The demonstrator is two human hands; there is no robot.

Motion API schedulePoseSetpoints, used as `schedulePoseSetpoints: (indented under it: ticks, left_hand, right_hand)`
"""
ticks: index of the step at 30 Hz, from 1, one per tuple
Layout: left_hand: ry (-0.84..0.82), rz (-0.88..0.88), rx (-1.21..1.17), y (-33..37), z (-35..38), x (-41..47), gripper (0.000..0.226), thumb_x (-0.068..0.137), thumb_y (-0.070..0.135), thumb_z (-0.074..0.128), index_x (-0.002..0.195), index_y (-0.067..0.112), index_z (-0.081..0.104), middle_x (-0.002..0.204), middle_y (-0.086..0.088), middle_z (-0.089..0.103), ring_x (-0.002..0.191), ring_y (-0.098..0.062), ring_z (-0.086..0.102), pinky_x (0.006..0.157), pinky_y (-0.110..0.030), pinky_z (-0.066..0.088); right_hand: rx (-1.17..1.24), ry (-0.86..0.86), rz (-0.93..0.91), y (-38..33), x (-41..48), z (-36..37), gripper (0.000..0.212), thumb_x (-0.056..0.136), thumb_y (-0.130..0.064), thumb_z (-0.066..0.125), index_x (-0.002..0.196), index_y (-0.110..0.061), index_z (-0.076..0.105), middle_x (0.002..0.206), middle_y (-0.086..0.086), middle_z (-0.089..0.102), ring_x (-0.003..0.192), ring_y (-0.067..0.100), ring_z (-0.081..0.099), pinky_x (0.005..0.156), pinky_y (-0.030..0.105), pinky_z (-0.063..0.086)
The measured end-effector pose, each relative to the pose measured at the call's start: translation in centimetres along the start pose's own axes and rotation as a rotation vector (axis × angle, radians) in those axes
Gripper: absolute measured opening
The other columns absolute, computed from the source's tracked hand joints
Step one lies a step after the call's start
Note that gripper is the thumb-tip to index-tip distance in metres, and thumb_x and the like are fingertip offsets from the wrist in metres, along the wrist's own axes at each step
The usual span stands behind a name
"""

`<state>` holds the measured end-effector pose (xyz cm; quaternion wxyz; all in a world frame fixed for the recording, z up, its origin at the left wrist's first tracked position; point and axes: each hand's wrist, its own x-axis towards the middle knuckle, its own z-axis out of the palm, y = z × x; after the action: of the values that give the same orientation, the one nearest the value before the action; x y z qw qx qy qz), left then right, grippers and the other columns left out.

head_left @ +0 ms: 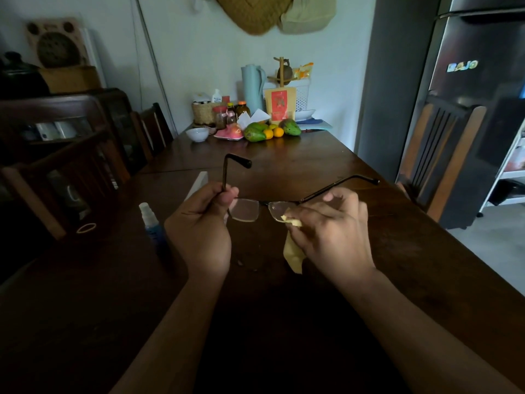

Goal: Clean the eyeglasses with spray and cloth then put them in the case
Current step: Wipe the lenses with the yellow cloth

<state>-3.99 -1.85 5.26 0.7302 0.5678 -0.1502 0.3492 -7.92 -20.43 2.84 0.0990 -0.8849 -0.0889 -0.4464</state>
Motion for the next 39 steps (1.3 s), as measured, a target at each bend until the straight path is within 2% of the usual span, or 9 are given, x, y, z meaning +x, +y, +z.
schedulePoseSetpoints:
  ticks: [7, 11, 15, 18, 23, 26, 31, 36, 39]
  left_hand:
    - [-0.009, -0.011, -0.038, 0.0, 0.2, -0.1, 0.015, 0.073, 0.029, 0.072, 0.085, 0.035, 0.079, 0.086, 0.005, 0.078, 0.089, -0.02, 0.075, 0.076, -0.028, 0.058]
    - [-0.027, -0.008, -0.036, -0.1, -0.1, 0.0, 0.017, 0.077, 0.02, 0.074, 0.086, 0.034, 0.079, 0.087, 0.004, 0.078, 0.091, -0.02, 0.075, 0.077, -0.028, 0.058]
    - [-0.029, 0.019, -0.005, -0.1, -0.2, 0.1, 0.015, 0.074, 0.028, 0.072, 0.087, 0.034, 0.078, 0.089, 0.005, 0.078, 0.091, -0.019, 0.075, 0.078, -0.03, 0.059]
    - [-0.032, 0.023, -0.001, -0.2, -0.2, 0.1, 0.015, 0.074, 0.028, 0.072, 0.086, 0.035, 0.078, 0.089, 0.005, 0.078, 0.092, -0.02, 0.075, 0.08, -0.034, 0.059]
    - [-0.017, 0.019, 0.014, -0.5, -0.1, 0.0, 0.014, 0.076, 0.023, 0.072, 0.089, 0.026, 0.078, 0.089, 0.003, 0.078, 0.091, -0.021, 0.075, 0.08, -0.034, 0.059]
    - [-0.011, -0.018, -0.012, -0.6, -0.2, 0.1, 0.016, 0.076, 0.013, 0.074, 0.089, 0.022, 0.078, 0.088, 0.004, 0.078, 0.091, -0.019, 0.075, 0.077, -0.028, 0.058]
    - [-0.028, 0.012, 0.002, -0.6, -0.1, 0.1, 0.016, 0.078, 0.018, 0.075, 0.09, 0.028, 0.079, 0.09, 0.001, 0.078, 0.092, -0.021, 0.075, 0.079, -0.033, 0.058]
    - [-0.043, 0.038, -0.027, -0.1, 0.3, -0.2, 0.018, 0.078, 0.023, 0.073, 0.087, 0.037, 0.079, 0.087, 0.007, 0.078, 0.089, -0.017, 0.075, 0.075, -0.024, 0.057]
    - [-0.031, 0.039, -0.012, -0.1, 0.2, -0.1, 0.014, 0.078, 0.023, 0.073, 0.089, 0.028, 0.079, 0.087, 0.005, 0.078, 0.089, -0.018, 0.075, 0.076, -0.025, 0.057]
  right_hand:
    - [0.199, -0.062, -0.03, -0.5, 0.4, 0.4, 0.039, 0.087, -0.013, 0.07, 0.124, -0.028, 0.069, 0.128, -0.015, 0.065, 0.117, 0.03, 0.051, 0.095, 0.044, 0.04]
    - [0.275, -0.031, 0.002, 0.0, 0.3, 0.2, 0.034, 0.081, -0.019, 0.079, 0.112, -0.034, 0.074, 0.117, -0.017, 0.069, 0.111, 0.026, 0.047, 0.088, 0.041, 0.04]
    - [0.119, 0.051, -0.011, 0.4, 0.1, -0.2, 0.026, 0.076, -0.022, 0.083, 0.099, -0.033, 0.078, 0.104, -0.014, 0.073, 0.106, 0.023, 0.043, 0.078, 0.041, 0.039]
    - [0.016, 0.05, -0.007, -0.1, 0.1, -0.2, 0.027, 0.084, -0.028, 0.074, 0.111, -0.032, 0.074, 0.113, -0.015, 0.071, 0.11, 0.022, 0.04, 0.079, 0.038, 0.035]
    - [0.174, -0.066, -0.036, -0.7, 0.4, 0.2, 0.035, 0.094, -0.023, 0.064, 0.128, -0.031, 0.065, 0.132, -0.017, 0.062, 0.115, 0.026, 0.052, 0.092, 0.041, 0.04]
    - [0.17, -0.052, -0.041, -0.2, 0.4, 0.0, 0.032, 0.091, -0.027, 0.069, 0.122, -0.035, 0.068, 0.125, -0.02, 0.065, 0.11, 0.026, 0.052, 0.088, 0.041, 0.04]
    - [-0.076, -0.005, 0.026, -0.1, 0.3, -0.2, 0.031, 0.089, -0.037, 0.067, 0.12, -0.035, 0.069, 0.118, -0.015, 0.068, 0.109, 0.024, 0.039, 0.08, 0.036, 0.031]
    - [0.031, -0.001, 0.003, -0.9, 0.4, 0.2, 0.032, 0.092, -0.02, 0.068, 0.124, -0.024, 0.068, 0.125, -0.009, 0.065, 0.11, 0.024, 0.037, 0.085, 0.037, 0.033]
    - [0.085, -0.014, -0.034, -0.8, 0.4, -0.1, 0.043, 0.089, -0.009, 0.069, 0.127, -0.028, 0.066, 0.13, -0.014, 0.062, 0.111, 0.027, 0.046, 0.089, 0.034, 0.032]
